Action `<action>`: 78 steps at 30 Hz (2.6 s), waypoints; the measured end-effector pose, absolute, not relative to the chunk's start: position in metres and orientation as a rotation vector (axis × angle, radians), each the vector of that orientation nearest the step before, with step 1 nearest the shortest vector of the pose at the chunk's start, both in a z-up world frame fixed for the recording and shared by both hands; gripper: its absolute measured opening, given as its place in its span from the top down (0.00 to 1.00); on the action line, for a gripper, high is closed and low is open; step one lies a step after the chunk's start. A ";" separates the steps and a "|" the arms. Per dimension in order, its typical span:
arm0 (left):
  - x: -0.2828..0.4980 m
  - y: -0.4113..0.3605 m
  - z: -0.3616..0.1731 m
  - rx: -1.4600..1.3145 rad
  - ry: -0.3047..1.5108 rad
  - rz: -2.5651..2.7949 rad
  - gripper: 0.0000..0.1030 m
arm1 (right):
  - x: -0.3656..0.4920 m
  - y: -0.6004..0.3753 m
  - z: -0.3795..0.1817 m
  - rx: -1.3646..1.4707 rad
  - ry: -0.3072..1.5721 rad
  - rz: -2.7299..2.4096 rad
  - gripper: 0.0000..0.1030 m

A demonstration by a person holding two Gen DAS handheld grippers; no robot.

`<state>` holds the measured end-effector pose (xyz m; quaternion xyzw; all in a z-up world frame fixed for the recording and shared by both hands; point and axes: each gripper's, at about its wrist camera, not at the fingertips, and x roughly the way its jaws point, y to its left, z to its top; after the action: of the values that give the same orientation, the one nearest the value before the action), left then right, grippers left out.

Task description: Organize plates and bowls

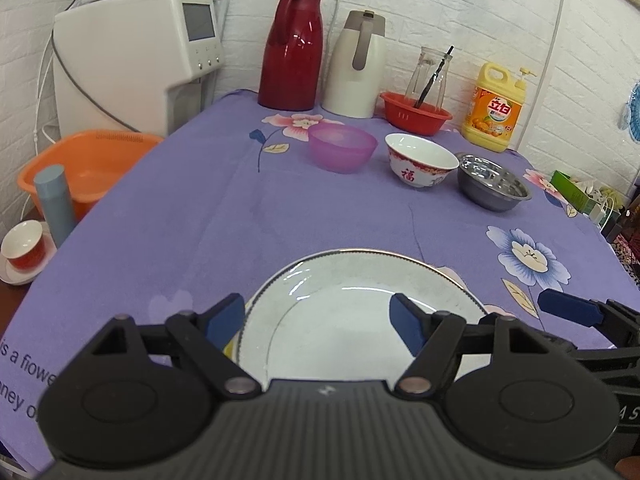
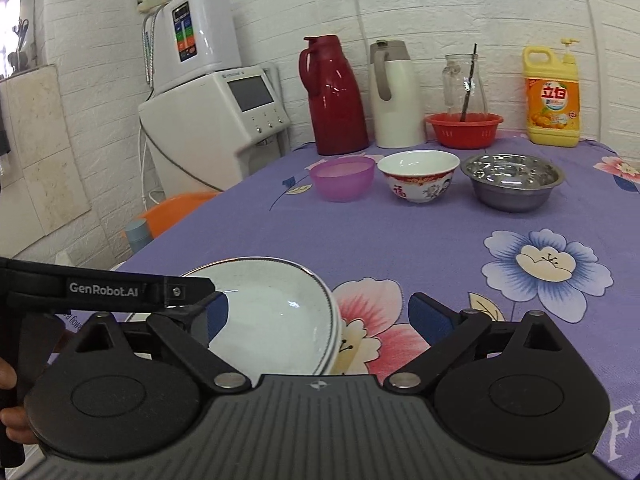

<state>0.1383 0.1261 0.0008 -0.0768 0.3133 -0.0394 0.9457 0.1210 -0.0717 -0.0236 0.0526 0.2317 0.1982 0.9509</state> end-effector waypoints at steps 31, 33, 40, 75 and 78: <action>0.200 -0.013 0.019 -0.069 0.700 -0.339 0.30 | 0.150 -0.202 -0.034 0.213 0.479 0.153 0.00; 0.213 -0.020 0.027 -0.108 0.690 -0.362 0.30 | 0.156 -0.209 -0.029 0.208 0.470 0.149 0.00; 0.285 -0.037 0.047 -0.409 0.712 -0.388 0.30 | 0.206 -0.235 0.011 0.118 0.411 0.109 0.00; 0.405 -0.069 0.014 -0.437 0.845 -0.316 0.62 | 0.365 -0.215 -0.015 -0.029 0.668 0.268 0.00; 0.381 -0.069 0.024 -0.413 0.826 -0.341 0.62 | 0.339 -0.214 -0.006 -0.026 0.647 0.265 0.00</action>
<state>0.3805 -0.0689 0.0242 -0.1981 0.3965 -0.1637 0.8813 0.3394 -0.2136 -0.0062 -0.0129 0.3172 0.1296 0.9394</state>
